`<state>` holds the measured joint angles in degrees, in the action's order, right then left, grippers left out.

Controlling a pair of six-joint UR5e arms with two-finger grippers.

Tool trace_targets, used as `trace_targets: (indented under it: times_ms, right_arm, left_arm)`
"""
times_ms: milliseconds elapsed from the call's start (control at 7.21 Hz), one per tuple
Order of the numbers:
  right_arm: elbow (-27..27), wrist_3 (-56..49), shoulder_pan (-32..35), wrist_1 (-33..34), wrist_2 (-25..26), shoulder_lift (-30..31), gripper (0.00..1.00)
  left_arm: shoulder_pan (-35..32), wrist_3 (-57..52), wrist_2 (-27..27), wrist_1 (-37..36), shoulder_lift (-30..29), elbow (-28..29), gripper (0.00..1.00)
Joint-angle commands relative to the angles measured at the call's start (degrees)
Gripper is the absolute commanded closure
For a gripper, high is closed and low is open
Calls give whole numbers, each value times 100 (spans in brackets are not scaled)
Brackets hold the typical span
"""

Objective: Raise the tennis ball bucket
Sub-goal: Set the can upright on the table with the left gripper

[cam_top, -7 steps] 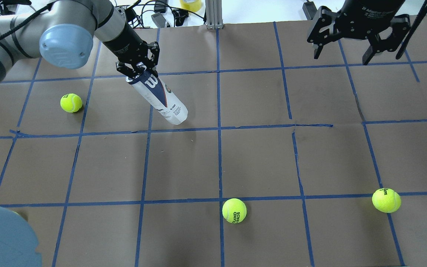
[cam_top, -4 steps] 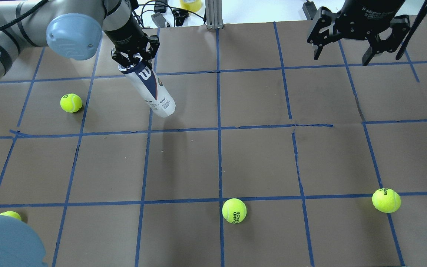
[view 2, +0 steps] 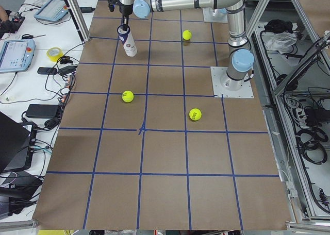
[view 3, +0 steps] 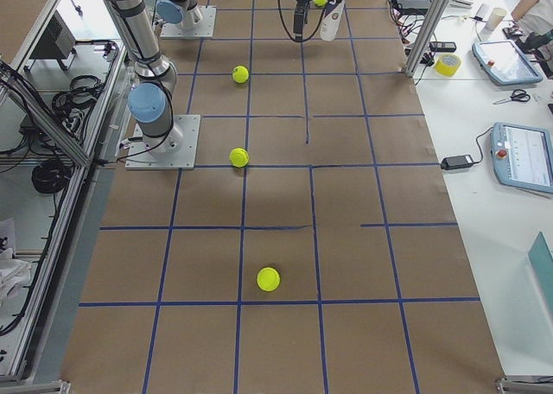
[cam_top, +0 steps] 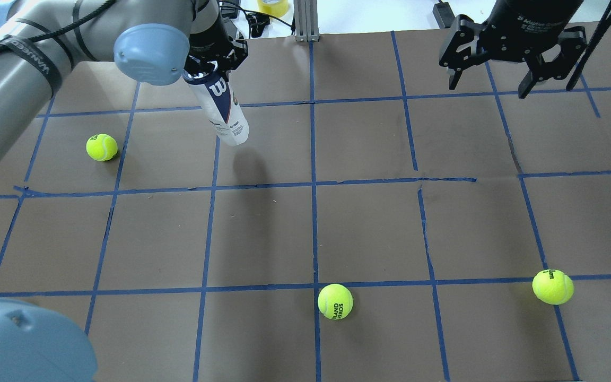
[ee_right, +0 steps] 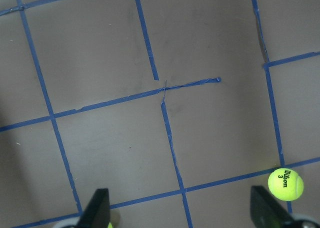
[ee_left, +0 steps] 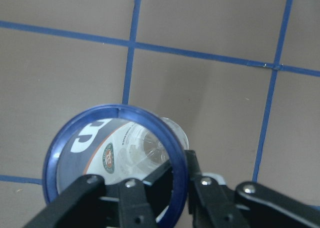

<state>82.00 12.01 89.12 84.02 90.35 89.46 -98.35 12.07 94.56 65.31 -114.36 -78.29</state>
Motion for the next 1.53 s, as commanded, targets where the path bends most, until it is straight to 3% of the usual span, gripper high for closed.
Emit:
trace_targets:
  times_ms: [0, 416, 832, 971, 1387]
  right_arm:
    - [35, 3, 0, 0, -9, 36, 0]
    - [35, -6, 0, 9, 0, 27, 0]
    - [44, 3, 0, 9, -9, 27, 0]
    - [35, 12, 9, 9, -17, 45, 0]
    - [35, 3, 9, 26, -44, 54, 0]
  left_arm:
    - [-167, 50, 185, -604, -261, -20, 100]
    - [-237, 50, 177, -958, -333, -221, 100]
    - [-255, 58, 124, -950, -298, -301, 9]
    - [-255, 76, 89, -872, -228, -292, 2]
    - [-246, 85, -103, -172, 140, -144, 0]
